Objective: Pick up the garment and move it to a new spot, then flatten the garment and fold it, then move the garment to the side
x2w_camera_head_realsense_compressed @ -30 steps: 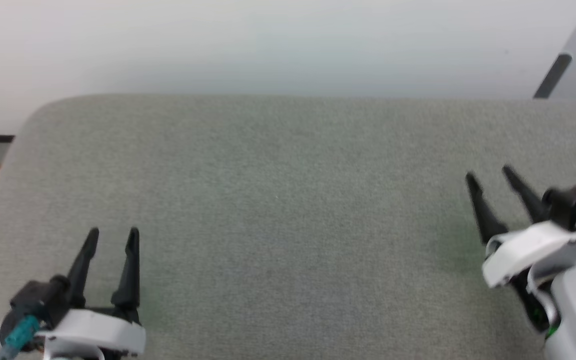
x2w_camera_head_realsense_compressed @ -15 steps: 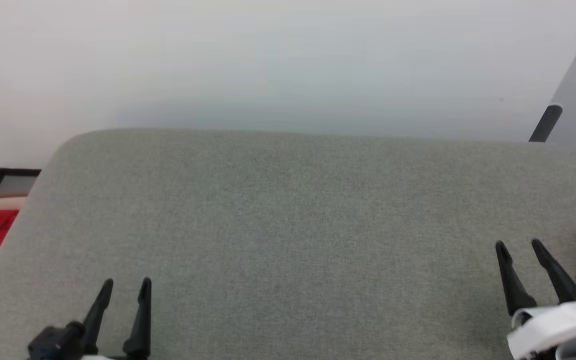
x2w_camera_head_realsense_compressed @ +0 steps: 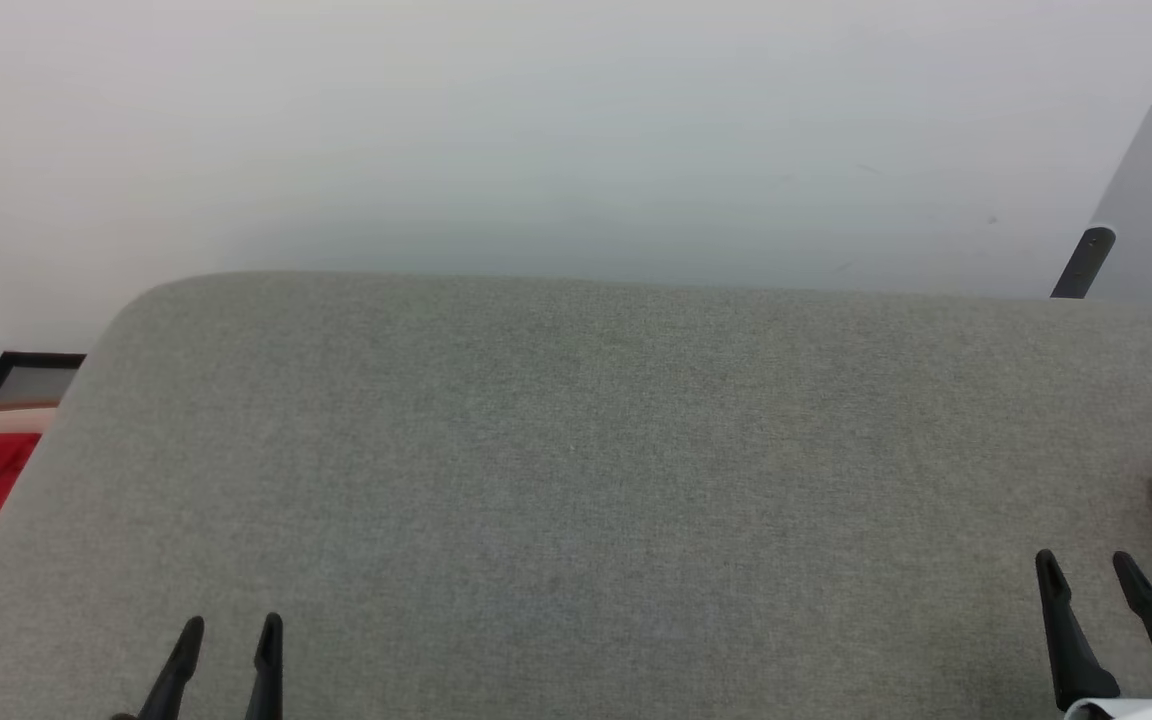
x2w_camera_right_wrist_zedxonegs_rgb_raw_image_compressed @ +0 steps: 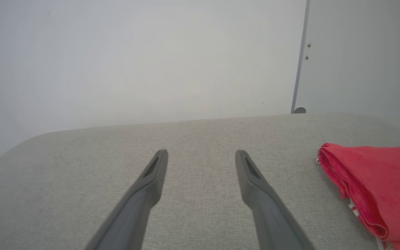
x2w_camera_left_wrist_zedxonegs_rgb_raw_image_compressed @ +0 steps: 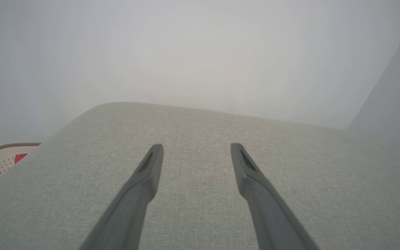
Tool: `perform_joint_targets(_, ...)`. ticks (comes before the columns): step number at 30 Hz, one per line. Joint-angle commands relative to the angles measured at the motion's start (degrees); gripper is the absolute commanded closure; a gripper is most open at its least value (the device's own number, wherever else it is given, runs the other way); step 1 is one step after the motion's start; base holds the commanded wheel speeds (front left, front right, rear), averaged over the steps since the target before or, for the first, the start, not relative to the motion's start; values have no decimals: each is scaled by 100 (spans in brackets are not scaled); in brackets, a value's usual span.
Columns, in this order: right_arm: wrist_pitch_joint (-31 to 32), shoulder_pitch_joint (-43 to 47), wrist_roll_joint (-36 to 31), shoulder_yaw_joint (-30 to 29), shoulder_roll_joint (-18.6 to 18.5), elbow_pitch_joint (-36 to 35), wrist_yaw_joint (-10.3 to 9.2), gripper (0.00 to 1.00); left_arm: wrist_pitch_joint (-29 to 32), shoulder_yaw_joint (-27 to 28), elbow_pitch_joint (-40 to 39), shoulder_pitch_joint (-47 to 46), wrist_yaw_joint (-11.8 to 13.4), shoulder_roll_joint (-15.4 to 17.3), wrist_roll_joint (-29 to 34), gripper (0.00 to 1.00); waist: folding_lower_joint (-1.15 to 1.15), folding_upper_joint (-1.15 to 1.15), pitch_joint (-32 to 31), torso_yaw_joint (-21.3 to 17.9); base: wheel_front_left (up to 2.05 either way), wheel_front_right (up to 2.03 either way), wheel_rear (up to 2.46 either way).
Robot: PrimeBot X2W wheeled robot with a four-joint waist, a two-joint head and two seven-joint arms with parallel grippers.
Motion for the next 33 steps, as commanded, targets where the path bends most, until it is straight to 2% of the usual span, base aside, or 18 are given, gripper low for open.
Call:
perform_joint_targets(1,33,84,-43,-55,50,-98,-5,0,5,23,-47,72,-9,-15,45,0,0,0,5,2,0,0,0)
perform_joint_targets(13,198,323,-146,-239,205,-476,-5,0,5,-1,-143,89,-10,-21,88,0,0,0,38,50,0,0,0)
perform_joint_targets(30,225,292,-156,-214,250,-500,-5,0,5,116,-123,114,-7,-60,32,0,0,0,15,16,0,0,0)
perform_joint_targets(31,225,266,-132,-221,229,-491,0,100,1,102,-119,95,1,-59,37,100,0,0,15,16,0,0,0)
perform_joint_targets(33,225,268,-125,-214,249,-401,0,100,2,84,-44,103,1,-94,32,100,0,0,14,13,0,0,0)
